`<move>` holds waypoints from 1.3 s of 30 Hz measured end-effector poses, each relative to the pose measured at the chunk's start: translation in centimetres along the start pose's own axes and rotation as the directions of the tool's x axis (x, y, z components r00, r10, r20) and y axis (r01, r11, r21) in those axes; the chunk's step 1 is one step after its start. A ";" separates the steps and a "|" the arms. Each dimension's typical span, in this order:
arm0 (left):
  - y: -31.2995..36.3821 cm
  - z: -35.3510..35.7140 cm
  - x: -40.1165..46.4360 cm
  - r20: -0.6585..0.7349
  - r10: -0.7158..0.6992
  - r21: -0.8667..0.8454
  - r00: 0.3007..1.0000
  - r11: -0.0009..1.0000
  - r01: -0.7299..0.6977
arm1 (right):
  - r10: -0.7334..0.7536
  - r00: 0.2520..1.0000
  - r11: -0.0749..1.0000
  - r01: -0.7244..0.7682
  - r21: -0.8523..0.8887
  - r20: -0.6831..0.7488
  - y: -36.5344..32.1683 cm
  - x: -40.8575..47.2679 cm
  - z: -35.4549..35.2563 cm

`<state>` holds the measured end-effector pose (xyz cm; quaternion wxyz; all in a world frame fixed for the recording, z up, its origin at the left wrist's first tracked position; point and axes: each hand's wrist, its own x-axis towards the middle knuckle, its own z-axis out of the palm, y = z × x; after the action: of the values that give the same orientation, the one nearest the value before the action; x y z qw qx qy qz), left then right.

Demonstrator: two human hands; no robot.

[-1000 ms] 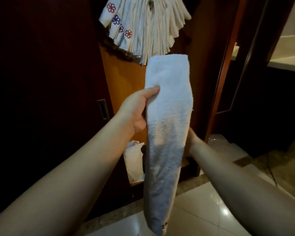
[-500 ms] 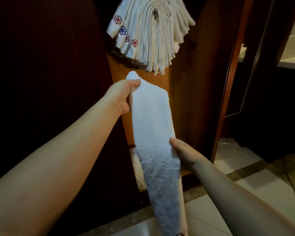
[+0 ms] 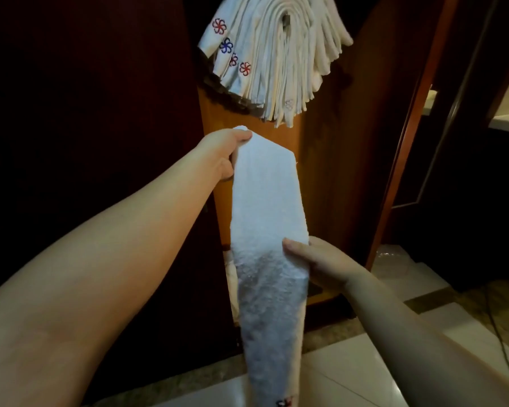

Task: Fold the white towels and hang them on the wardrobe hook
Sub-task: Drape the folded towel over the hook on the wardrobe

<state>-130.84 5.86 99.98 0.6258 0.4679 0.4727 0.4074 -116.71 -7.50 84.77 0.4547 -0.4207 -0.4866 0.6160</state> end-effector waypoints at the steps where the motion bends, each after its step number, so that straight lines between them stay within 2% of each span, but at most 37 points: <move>1: -0.2 0.0 0.4 -0.007 -0.015 -0.006 1.000 1.000 0.015 | -0.043 0.999 0.997 0.045 0.060 -0.032 0.2 0.0 0.4; 4: -1.2 0.2 1.4 -0.015 -0.042 -0.009 0.999 0.999 0.042 | -0.059 0.998 0.962 0.063 0.267 -0.021 1.2 0.1 1.7; 7: -2.7 0.2 2.7 -0.074 -0.045 0.018 0.996 0.999 0.047 | 0.050 0.996 0.886 -0.081 0.456 0.079 2.7 0.6 2.3; 9: -3.7 -0.3 3.5 -0.106 -0.055 0.046 0.993 0.997 0.060 | 0.121 0.987 0.858 -0.156 0.489 0.103 3.5 0.8 2.2; 13: -5.8 -1.8 5.2 -0.139 -0.105 0.067 0.985 0.991 0.115 | 0.171 0.974 0.887 -0.218 0.406 0.148 3.1 1.1 1.4; 15: -6.6 -2.2 5.5 -0.092 -0.140 0.108 0.986 0.983 0.149 | 0.149 0.977 0.920 -0.194 0.340 0.155 2.0 1.4 1.0; 17: -7.2 -2.4 5.4 0.014 -0.204 0.227 0.979 0.954 0.195 | 0.080 0.990 0.957 -0.108 0.268 0.114 0.2 1.8 0.6; 20: -7.9 -2.9 5.7 0.162 -0.252 0.434 0.954 0.887 0.160 | -0.051 0.998 0.987 0.056 0.154 -0.035 -3.2 2.1 0.1; 23: -8.4 -3.0 6.6 0.240 -0.162 0.373 0.957 0.926 0.063 | -0.127 0.974 0.990 0.137 0.041 -0.189 -6.7 2.2 -0.3; 27: -7.4 -2.2 3.1 0.109 0.132 0.137 0.985 0.980 -0.146 | -0.241 0.900 0.967 0.193 -0.164 -0.364 -10.2 2.6 -0.9; 30: -7.2 -2.4 -0.6 -0.013 0.419 0.093 0.908 0.904 -0.416 | -0.361 0.801 0.922 0.233 -0.308 -0.476 -12.4 3.1 -1.1; 32: -7.4 -2.4 -2.9 -0.064 0.541 0.065 0.839 0.841 -0.537 | -0.420 0.764 0.894 0.255 -0.369 -0.491 -13.9 3.7 -0.9; 33: -7.6 -2.2 -3.7 -0.048 0.562 0.024 0.826 0.827 -0.561 | -0.450 0.746 0.877 0.266 -0.399 -0.491 -14.5 4.1 -0.7; 35: -8.2 -1.3 -5.0 0.075 0.549 -0.069 0.832 0.836 -0.545 | -0.498 0.713 0.842 0.262 -0.471 -0.494 -15.8 4.9 -0.3; 39: -10.0 1.9 -4.9 0.293 0.474 -0.088 0.830 0.878 -0.471 | -0.527 0.668 0.769 0.112 -0.629 -0.526 -18.2 6.4 0.7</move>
<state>-129.38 -1.47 91.48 0.5739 0.6236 0.2375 0.4747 -116.15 0.60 102.27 0.5647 -0.6290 -0.5101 0.1588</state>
